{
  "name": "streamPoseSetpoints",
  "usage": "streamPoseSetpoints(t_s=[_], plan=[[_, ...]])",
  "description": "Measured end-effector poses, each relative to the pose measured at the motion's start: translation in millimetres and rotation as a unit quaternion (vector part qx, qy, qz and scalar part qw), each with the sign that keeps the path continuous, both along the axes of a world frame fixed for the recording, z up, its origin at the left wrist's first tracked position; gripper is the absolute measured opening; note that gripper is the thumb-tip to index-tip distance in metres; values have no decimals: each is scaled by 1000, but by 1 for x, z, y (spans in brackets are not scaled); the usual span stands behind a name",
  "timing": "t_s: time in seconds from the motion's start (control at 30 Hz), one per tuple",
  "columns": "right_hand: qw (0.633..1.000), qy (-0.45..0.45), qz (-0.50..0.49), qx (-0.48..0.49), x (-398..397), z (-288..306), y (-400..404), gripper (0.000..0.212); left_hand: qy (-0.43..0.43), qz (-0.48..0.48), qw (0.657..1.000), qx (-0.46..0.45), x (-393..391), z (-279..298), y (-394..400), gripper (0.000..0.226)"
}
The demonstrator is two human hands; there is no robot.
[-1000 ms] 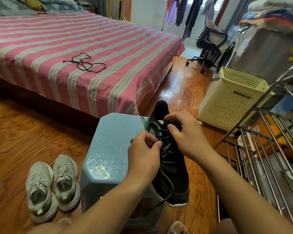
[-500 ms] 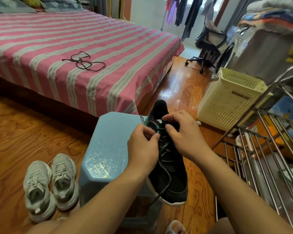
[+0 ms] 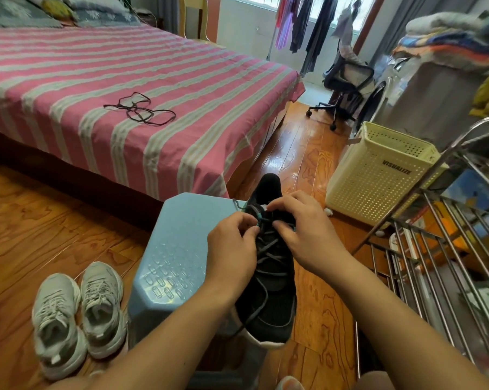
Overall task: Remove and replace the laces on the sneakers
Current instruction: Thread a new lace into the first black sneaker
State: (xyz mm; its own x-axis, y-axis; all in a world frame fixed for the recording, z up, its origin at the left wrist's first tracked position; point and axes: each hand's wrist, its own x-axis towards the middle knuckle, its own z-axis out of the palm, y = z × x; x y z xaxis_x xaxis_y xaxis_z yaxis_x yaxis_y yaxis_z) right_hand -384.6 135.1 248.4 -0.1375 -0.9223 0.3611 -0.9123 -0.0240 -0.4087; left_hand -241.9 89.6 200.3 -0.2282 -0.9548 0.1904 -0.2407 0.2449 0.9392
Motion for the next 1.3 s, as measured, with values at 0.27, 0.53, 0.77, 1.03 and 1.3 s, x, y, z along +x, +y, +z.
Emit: streamPoseSetpoints(t_s=[0.27,0.53,0.77,1.03,1.3], plan=[[994,104,25,-30,3,0,-3,25,63,-9,997,-34,0,-9,-1,21],[948,281,134,-65,-6,14,-8,5,96,-1,995,-15,1,-8,5,20],[929,331,162,-43,-9,17,-14,13,93,-7,995,-20,4,-6,1,19],[908,376,181,-30,-7,13,-13,30,65,-129,989,-40,9,-2,-16,33],[909,-322,-179,-194,-48,47,16,15,-80,-125,981,-127,14,-4,-31,35]])
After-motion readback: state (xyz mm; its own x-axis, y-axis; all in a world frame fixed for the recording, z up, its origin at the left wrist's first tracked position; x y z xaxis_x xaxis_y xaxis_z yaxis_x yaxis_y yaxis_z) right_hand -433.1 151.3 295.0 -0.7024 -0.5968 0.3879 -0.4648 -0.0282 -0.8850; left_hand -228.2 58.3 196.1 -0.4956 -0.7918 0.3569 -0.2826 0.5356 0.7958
